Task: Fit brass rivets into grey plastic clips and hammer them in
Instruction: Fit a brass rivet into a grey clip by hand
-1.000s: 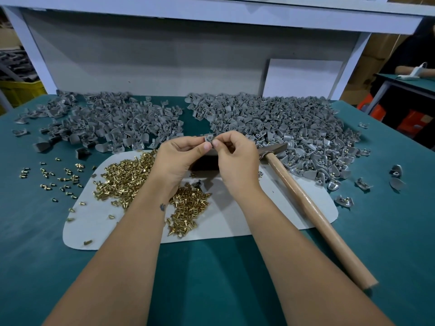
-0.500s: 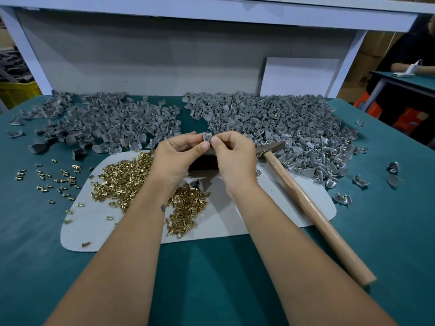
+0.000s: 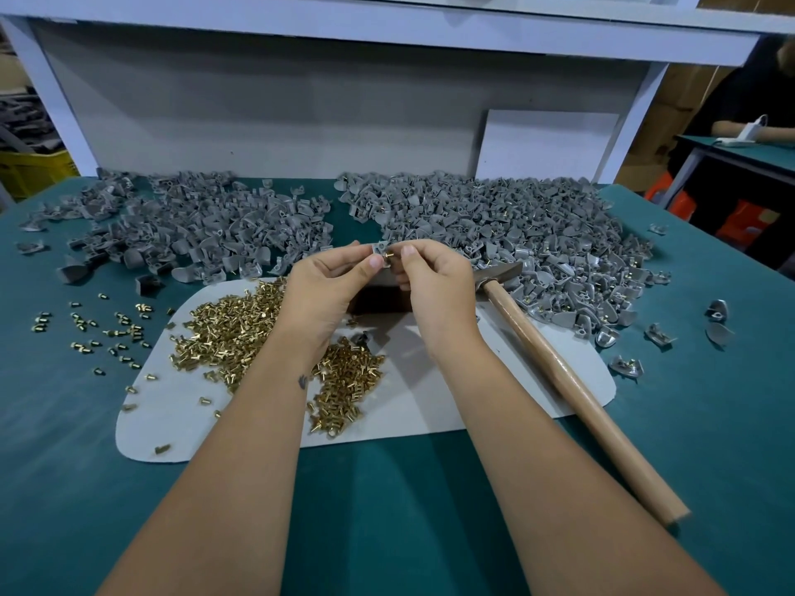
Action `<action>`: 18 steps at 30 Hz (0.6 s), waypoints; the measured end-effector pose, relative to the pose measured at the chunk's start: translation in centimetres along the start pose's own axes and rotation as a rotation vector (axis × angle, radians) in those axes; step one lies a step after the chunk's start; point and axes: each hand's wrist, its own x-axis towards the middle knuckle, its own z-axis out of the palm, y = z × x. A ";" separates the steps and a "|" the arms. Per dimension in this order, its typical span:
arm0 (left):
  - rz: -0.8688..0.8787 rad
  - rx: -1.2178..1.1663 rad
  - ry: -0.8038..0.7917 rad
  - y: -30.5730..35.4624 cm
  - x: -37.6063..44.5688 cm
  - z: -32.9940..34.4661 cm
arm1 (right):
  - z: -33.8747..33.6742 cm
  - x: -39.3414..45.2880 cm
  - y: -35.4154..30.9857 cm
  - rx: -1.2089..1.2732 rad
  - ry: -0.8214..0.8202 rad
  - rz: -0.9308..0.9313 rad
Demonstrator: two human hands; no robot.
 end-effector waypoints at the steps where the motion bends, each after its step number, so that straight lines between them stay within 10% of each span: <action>1: -0.006 0.006 0.000 0.0 0.0 0.0 | -0.1 0.0 0.1 -0.034 -0.001 -0.025; 9: 0.002 0.040 -0.051 -0.1 0.0 0.0 | -0.8 0.2 1.1 -0.504 -0.004 -0.452; 18: 0.028 0.035 -0.127 0.0 -0.2 -0.1 | -0.8 0.0 0.9 -0.466 0.032 -0.477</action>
